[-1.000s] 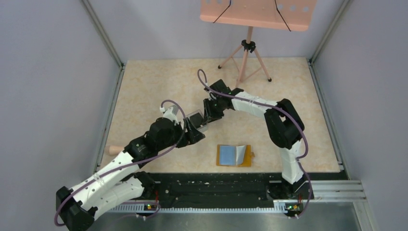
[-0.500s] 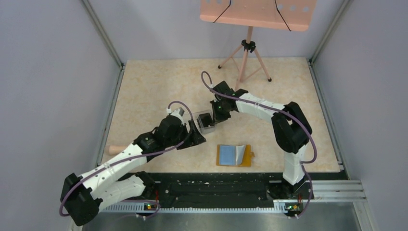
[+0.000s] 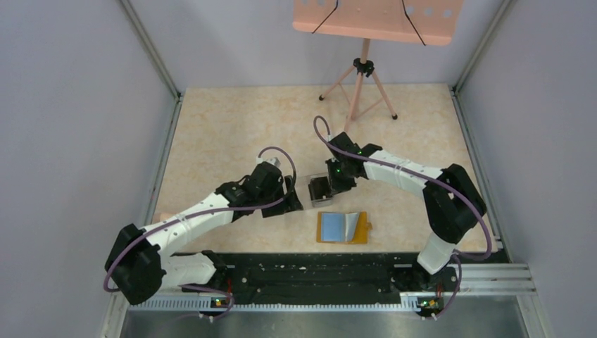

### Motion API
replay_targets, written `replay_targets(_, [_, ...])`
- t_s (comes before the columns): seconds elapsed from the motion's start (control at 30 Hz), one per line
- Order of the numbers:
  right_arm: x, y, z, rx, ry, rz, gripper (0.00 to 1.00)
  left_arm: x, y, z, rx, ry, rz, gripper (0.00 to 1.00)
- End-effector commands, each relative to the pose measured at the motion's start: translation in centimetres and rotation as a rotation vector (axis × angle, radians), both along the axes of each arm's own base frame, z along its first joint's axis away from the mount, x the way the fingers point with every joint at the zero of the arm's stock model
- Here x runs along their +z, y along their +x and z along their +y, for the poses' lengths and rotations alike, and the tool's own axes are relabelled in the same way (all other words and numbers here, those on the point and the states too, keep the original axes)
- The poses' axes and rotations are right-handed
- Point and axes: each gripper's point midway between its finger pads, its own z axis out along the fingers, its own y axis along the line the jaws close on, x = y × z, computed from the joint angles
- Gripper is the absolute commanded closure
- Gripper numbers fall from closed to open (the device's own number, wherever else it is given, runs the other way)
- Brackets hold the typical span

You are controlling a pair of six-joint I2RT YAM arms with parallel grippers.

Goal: Put the credit cards into the card holder
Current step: Move the storage box to the center of the board, then pick up the credit card from the storage box.

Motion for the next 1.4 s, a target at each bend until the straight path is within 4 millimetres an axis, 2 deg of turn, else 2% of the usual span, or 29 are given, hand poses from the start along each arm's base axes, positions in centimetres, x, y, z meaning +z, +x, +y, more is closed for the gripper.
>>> replay_targets(0.0, [3.2, -0.3, 1.4, 0.014, 0.140, -0.061, 0.75, 1.0, 1.0, -0.7, -0.013, 0.003, -0.025, 0.26])
replay_targets(0.1, [4.4, -0.6, 1.1, 0.028, 0.159, -0.097, 0.56, 1.8, 1.4, -1.1, -0.016, -0.023, -0.047, 0.25])
replay_targets(0.13, [4.8, -0.7, 0.9, 0.033, 0.164, -0.109, 0.53, 2.3, 1.5, -1.3, -0.021, -0.038, -0.058, 0.24])
replay_targets(0.2, [5.6, -1.6, 0.1, 0.043, 0.175, -0.136, 0.53, 3.6, 1.8, -2.2, -0.044, -0.085, -0.091, 0.22])
replay_targets(0.3, [5.2, -2.9, -0.8, 0.044, 0.174, -0.123, 0.59, 4.6, 2.1, -2.9, -0.057, -0.120, -0.113, 0.16])
replay_targets(0.37, [4.4, -4.0, -1.5, 0.043, 0.166, -0.100, 0.66, 4.9, 2.3, -3.3, -0.067, -0.136, -0.119, 0.14])
replay_targets(0.5, [1.7, -6.4, -3.2, 0.020, 0.131, -0.024, 0.89, 4.9, 2.9, -4.1, -0.076, -0.135, -0.118, 0.14])
replay_targets(0.63, [-1.0, -8.6, -4.9, -0.005, 0.070, 0.061, 1.00, 4.2, 3.4, -4.8, -0.094, -0.119, -0.087, 0.15])
replay_targets(0.73, [-2.2, -9.8, -6.1, -0.024, 0.021, 0.110, 1.00, 3.5, 3.5, -5.2, -0.098, -0.100, -0.054, 0.17])
replay_targets(0.9, [-3.2, -11.3, -7.5, -0.049, -0.014, 0.153, 1.00, 3.0, 3.2, -6.0, -0.127, -0.117, -0.021, 0.20])
replay_targets(1.07, [-4.4, -13.2, -8.5, -0.044, -0.044, 0.223, 1.00, 2.0, 2.9, -5.8, -0.132, -0.093, 0.002, 0.20])
replay_targets(1.37, [-4.1, -14.2, -9.6, -0.059, -0.065, 0.232, 1.00, 1.1, 2.8, -5.3, -0.125, -0.058, 0.024, 0.20])
